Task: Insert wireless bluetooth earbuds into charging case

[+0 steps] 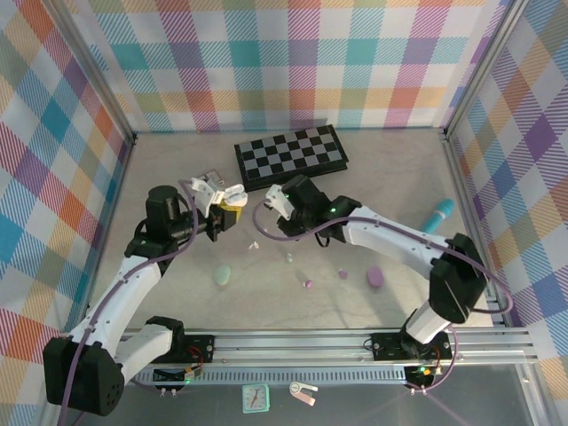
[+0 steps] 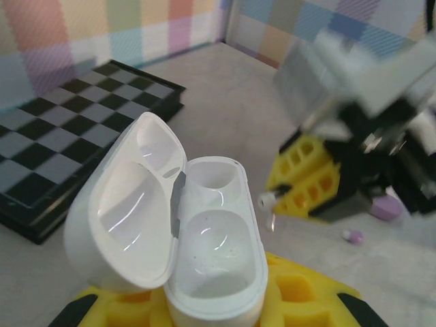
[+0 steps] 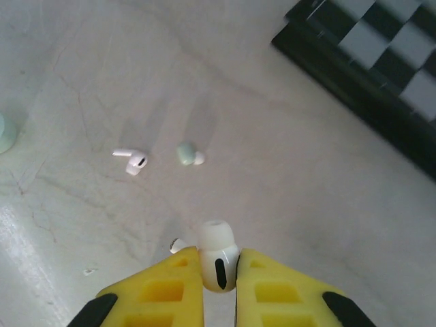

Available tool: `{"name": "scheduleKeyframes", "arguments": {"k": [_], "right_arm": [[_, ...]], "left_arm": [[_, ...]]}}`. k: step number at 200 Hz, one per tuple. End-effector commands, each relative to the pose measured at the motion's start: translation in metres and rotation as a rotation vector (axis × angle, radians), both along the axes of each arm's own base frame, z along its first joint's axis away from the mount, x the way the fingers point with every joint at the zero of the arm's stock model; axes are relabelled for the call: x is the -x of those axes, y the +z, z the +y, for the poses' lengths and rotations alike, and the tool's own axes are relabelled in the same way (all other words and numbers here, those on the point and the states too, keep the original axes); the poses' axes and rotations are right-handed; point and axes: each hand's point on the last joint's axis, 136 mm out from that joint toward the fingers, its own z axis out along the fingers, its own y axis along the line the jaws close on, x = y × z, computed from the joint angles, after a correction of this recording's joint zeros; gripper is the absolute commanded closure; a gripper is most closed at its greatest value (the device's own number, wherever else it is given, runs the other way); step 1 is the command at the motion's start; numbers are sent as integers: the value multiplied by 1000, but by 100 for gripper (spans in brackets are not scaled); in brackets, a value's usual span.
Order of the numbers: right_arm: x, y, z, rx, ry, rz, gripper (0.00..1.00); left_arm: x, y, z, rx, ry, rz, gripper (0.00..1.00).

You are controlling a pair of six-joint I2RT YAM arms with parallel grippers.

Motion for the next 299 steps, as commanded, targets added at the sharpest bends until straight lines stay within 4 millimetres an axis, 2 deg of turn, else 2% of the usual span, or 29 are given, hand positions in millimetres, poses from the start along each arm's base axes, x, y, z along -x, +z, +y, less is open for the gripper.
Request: {"name": "scheduleKeyframes", "arguments": {"k": [1, 28, 57, 108, 188, 299], "right_arm": [[-6, 34, -10, 1, 40, -150, 86], [6, 59, -11, -36, 122, -229, 86], [16, 79, -11, -63, 190, -279, 87], [30, 103, -7, -63, 268, -357, 87], [49, 111, 3, -21, 355, -411, 87], [68, 95, 5, -5, 437, -322, 86]], "left_arm": [[12, 13, -19, 19, -131, -26, 92], [24, 11, -34, 10, -244, -1, 92], [43, -2, -48, -70, -363, 68, 92], [60, -6, -64, -66, -494, 150, 92], [58, -6, -69, -57, -524, 166, 93], [58, -4, -69, -56, -526, 150, 93]]}}
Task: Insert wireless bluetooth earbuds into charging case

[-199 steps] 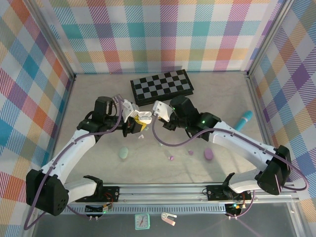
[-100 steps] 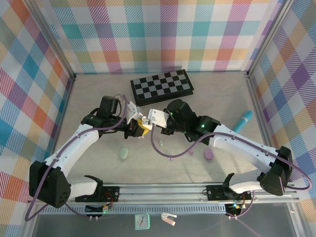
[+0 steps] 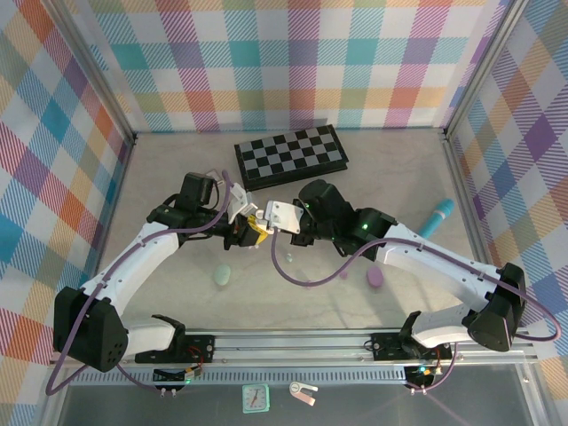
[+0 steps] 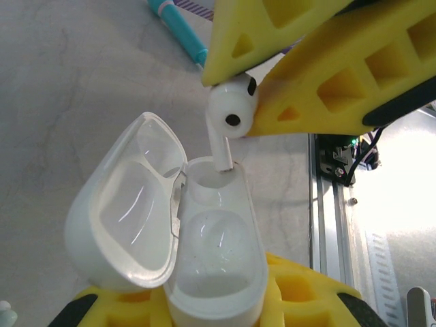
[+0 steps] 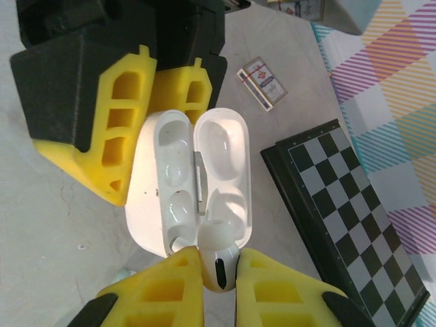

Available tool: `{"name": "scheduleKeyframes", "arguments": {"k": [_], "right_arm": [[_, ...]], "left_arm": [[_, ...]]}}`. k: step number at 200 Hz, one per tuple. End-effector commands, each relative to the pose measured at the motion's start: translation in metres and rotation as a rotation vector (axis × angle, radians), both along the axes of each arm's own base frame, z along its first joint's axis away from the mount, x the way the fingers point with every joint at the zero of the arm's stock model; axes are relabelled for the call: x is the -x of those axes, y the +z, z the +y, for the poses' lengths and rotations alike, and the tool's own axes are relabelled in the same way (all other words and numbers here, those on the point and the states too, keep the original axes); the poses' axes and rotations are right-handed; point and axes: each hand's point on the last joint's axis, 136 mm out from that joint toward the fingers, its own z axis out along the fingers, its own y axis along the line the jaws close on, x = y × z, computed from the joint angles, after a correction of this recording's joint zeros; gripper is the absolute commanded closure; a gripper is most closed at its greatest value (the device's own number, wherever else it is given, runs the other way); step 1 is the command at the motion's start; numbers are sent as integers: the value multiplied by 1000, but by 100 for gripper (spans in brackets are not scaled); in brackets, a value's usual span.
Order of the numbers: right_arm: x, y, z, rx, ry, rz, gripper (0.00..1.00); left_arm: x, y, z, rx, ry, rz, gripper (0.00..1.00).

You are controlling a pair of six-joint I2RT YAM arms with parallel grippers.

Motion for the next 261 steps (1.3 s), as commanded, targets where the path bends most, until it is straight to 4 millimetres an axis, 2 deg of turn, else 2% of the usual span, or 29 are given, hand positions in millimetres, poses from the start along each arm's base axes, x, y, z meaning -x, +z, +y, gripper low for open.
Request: {"name": "scheduleKeyframes", "arguments": {"k": [1, 64, 162, 190, 239, 261], "right_arm": [[11, 15, 2, -26, 43, 9, 86], [3, 4, 1, 37, 31, -13, 86], [18, 4, 13, 21, 108, 54, 82], [15, 4, 11, 30, 89, 45, 80], [16, 25, 4, -24, 63, 16, 54], [21, 33, 0, -69, 60, 20, 47]], "left_arm": [[4, 15, -5, 40, -45, -34, 93], [10, 20, -5, 53, -64, -38, 93], [13, 23, -6, 63, -77, -43, 93], [14, 23, -5, 64, -79, -44, 93], [15, 23, -5, 64, -80, -47, 93], [15, 25, -5, 67, -80, -60, 93]]}}
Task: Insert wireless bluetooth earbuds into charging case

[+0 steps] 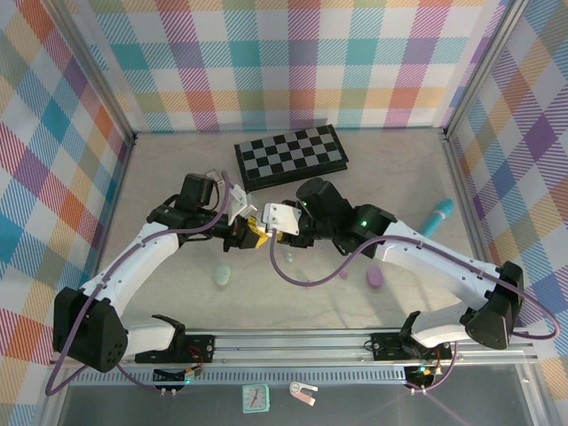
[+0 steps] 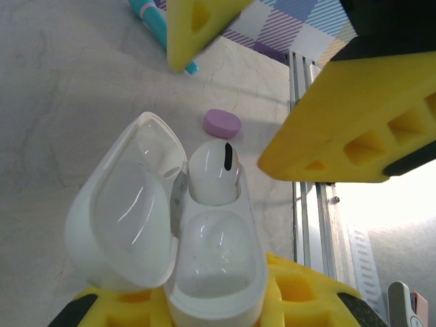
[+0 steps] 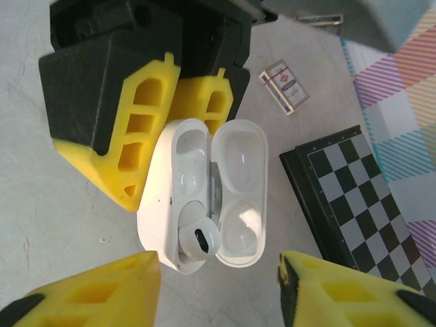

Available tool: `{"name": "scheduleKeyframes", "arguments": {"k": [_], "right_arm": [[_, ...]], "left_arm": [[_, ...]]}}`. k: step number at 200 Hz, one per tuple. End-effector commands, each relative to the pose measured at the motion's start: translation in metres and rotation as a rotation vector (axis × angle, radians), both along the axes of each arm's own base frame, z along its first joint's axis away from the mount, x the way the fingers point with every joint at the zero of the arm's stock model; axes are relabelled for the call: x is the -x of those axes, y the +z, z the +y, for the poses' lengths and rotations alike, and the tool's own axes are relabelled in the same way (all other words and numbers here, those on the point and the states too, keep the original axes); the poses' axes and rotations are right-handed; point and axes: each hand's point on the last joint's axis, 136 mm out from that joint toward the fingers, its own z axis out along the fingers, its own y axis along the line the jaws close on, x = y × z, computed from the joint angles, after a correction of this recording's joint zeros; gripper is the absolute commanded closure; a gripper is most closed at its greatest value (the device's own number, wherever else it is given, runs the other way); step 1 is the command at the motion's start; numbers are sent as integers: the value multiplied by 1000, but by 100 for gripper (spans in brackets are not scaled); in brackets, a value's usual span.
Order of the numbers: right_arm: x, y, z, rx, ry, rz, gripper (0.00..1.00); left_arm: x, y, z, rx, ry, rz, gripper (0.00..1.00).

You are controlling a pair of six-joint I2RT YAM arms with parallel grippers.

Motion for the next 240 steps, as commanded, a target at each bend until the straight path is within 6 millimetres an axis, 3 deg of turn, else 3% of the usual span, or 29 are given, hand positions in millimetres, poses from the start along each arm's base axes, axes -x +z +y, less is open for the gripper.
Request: {"name": "scheduleKeyframes", "arguments": {"k": [1, 28, 47, 76, 94, 126, 172, 240], "right_arm": [[10, 30, -3, -92, 8, -8, 47], [16, 50, -11, -237, -5, 56, 46], [10, 67, -24, -405, -62, 160, 44], [-30, 70, -57, -655, -303, 382, 42], [-55, 50, -72, -723, -481, 527, 39], [-84, 4, -71, -749, -699, 772, 40], [-93, -70, -31, -573, -758, 1080, 38], [-85, -153, 41, -422, -795, 1372, 48]], "left_arm": [[6, 21, -3, 43, -40, -78, 93], [3, 20, 0, 32, -18, -109, 93], [2, 23, 0, 35, -7, -131, 93], [3, 29, 4, 31, 19, -175, 93], [3, 33, 7, 33, 44, -211, 93], [8, 41, 11, 54, 72, -264, 93], [18, 53, 13, 99, 67, -314, 93], [22, 61, 12, 128, 50, -353, 92]]}}
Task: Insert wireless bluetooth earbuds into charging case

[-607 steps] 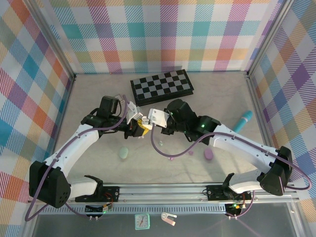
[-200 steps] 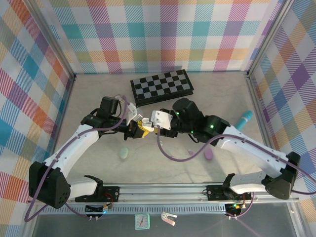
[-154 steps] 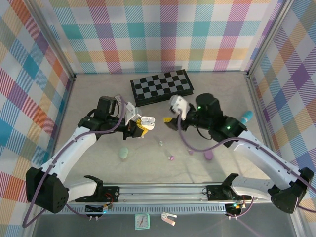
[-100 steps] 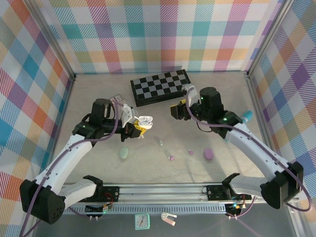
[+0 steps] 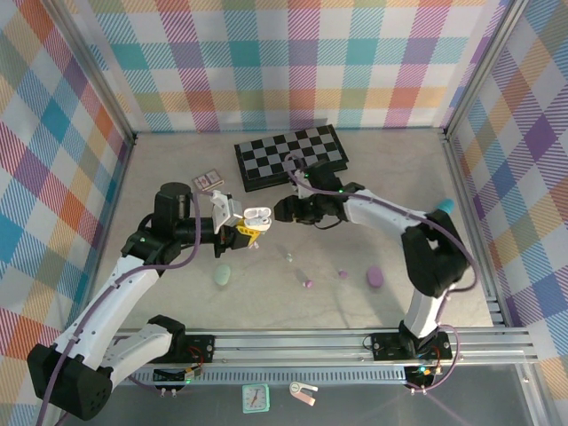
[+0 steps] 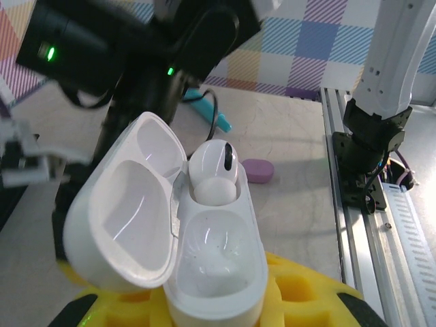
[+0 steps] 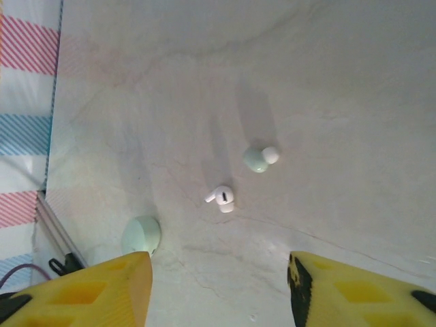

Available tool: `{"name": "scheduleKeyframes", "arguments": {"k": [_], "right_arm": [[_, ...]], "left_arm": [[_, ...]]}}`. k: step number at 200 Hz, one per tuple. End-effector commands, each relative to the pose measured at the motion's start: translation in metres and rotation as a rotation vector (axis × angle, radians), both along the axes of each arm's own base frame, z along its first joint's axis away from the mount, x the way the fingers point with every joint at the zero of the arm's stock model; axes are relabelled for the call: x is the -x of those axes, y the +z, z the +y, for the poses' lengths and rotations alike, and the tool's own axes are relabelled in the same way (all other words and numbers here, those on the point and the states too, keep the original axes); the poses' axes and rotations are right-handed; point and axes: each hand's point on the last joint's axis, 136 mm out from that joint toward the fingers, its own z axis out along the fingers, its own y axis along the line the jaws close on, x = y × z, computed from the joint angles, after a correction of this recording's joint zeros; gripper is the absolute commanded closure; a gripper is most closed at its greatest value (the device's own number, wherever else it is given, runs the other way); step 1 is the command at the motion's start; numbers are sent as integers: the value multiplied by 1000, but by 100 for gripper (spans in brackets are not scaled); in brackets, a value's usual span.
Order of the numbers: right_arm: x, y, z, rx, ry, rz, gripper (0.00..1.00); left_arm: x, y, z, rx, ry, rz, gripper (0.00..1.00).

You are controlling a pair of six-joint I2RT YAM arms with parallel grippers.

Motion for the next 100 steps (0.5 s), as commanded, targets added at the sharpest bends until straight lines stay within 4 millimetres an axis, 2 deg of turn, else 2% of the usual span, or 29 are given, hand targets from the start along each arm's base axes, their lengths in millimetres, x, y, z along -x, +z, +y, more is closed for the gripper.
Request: {"name": "scheduleKeyframes", "arguments": {"k": [1, 38, 55, 100], "right_arm": [[10, -9, 28, -49, 23, 102, 48], [16, -44, 53, 35, 48, 134, 55], [18, -58, 57, 88, 62, 138, 56], [17, -75, 63, 130, 79, 158, 59]], "left_arm": [[6, 5, -2, 28, -32, -29, 92], [6, 4, -2, 29, -37, -28, 92], [6, 2, -3, 30, -41, -21, 92], [6, -1, -2, 33, -50, -5, 92]]}}
